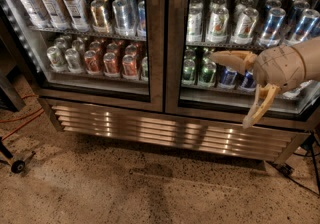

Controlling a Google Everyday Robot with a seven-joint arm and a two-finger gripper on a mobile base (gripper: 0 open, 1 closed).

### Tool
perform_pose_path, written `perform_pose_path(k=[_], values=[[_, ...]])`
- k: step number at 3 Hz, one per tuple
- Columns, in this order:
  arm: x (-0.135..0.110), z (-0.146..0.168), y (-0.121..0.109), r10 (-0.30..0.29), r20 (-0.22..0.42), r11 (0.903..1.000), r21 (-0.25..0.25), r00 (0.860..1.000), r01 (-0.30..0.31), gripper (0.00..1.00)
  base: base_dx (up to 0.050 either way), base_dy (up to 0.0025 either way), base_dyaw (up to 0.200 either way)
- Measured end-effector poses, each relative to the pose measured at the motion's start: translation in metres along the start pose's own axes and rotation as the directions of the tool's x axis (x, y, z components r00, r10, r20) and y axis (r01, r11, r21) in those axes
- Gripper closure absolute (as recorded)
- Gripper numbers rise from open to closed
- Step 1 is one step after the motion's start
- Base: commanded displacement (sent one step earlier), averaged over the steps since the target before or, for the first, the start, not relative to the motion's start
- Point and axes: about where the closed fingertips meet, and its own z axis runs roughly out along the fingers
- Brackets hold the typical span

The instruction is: Open left fridge door

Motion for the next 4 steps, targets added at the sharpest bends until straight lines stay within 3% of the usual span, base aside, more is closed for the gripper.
perform_pose_path(k=[1, 2, 4], values=[[0.001, -0.001, -0.004, 0.031, 0.065, 0.9986, 0.041, 0.997, -0.034, 0.0, 0.0, 0.0, 0.0], [-0.006, -0.001, -0.005, 0.029, 0.144, 0.9914, 0.122, 0.989, -0.047, 0.0, 0.0, 0.0, 0.0], [-0.011, 0.0, -0.005, 0.036, 0.178, 0.9923, 0.11, 0.983, -0.056, 0.0, 0.0, 0.0, 0.0]])
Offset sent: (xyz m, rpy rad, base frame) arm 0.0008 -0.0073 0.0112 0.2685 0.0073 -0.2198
